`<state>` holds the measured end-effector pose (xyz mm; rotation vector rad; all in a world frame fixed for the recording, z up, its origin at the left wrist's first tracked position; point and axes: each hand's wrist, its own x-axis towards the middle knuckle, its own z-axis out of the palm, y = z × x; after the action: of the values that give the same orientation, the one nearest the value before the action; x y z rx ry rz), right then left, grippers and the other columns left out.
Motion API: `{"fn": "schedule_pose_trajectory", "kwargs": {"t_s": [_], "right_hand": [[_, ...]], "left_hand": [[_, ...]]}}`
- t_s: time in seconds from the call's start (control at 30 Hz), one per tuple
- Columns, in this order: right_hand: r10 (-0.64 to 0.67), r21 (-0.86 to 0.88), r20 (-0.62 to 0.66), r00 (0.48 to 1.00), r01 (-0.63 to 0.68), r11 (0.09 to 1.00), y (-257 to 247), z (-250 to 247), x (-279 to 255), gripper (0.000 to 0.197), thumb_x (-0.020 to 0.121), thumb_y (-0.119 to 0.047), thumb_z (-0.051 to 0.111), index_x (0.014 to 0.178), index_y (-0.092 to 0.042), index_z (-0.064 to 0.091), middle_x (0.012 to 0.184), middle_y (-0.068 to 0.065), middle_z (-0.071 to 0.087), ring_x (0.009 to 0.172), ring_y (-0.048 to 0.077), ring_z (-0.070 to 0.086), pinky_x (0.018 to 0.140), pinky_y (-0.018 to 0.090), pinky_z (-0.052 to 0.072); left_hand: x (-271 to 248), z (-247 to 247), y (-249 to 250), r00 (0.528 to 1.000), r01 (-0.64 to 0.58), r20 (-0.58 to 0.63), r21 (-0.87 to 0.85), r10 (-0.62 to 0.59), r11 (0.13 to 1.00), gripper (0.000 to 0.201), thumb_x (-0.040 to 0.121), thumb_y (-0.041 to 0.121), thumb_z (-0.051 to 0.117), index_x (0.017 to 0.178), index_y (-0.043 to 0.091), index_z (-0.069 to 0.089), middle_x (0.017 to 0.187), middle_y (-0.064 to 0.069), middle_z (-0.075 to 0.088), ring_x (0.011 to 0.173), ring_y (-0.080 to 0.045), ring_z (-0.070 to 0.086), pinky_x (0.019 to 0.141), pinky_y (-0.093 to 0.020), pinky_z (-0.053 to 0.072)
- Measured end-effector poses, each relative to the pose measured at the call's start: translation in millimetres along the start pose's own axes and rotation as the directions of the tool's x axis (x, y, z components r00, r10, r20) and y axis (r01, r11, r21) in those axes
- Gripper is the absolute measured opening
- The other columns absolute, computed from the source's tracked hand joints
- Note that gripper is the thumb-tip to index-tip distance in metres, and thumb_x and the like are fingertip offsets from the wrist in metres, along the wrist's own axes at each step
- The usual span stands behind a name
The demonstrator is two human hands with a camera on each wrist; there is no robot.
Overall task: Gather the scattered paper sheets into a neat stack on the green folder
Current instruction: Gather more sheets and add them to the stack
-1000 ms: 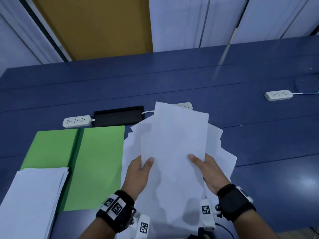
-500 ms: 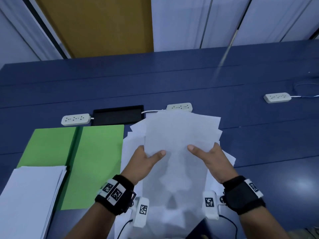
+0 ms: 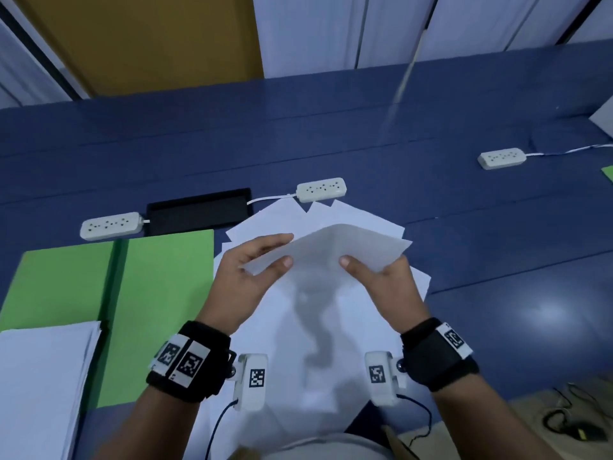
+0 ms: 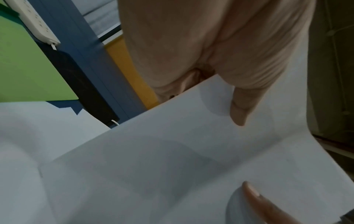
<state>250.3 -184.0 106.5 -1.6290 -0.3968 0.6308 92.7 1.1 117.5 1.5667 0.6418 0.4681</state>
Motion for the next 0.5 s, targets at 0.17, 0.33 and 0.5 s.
{"fn": "schedule_pose_trajectory", "kwargs": {"t_s": [0.17, 0.33, 0.5], "right_hand": [[-0.089, 0.003, -0.028, 0.996, 0.089, 0.996, -32.9, -3.4, -17.2, 0.017, 0.096, -0.012, 0.076, 0.112, -0.017, 0.078, 0.110, -0.001, 0.081, 0.108, 0.017, 0.076, 0.099, 0.041, 0.059], [-0.126, 0.032, 0.014, 0.992, 0.125, 0.992, -36.2, -7.9, -17.5, 0.022, 0.094, -0.007, 0.077, 0.115, -0.011, 0.076, 0.114, 0.001, 0.080, 0.110, 0.019, 0.075, 0.095, 0.034, 0.059], [0.121, 0.017, -0.053, 0.991, -0.120, 0.993, 38.0, 9.4, -8.2, 0.018, 0.092, -0.012, 0.080, 0.109, -0.017, 0.078, 0.108, 0.001, 0.081, 0.109, 0.025, 0.075, 0.105, 0.051, 0.055]], "left_hand": [[-11.9, 0.2, 28.2, 0.990, -0.138, -0.023, 0.017, 0.138, 0.990, 0.012, 0.096, 0.017, 0.072, 0.101, 0.025, 0.079, 0.097, -0.007, 0.078, 0.092, -0.033, 0.070, 0.082, -0.044, 0.054], [-13.0, -5.9, 31.0, 0.989, -0.148, -0.002, 0.021, 0.148, 0.989, 0.023, 0.093, 0.018, 0.076, 0.116, 0.019, 0.076, 0.110, 0.003, 0.079, 0.106, -0.015, 0.074, 0.093, -0.028, 0.056], [-9.8, -8.0, -60.7, 0.981, 0.193, -0.035, 0.247, -0.190, 0.949, 0.028, 0.087, 0.044, 0.072, 0.108, 0.025, 0.077, 0.103, 0.008, 0.080, 0.100, -0.015, 0.075, 0.093, -0.048, 0.058]]}}
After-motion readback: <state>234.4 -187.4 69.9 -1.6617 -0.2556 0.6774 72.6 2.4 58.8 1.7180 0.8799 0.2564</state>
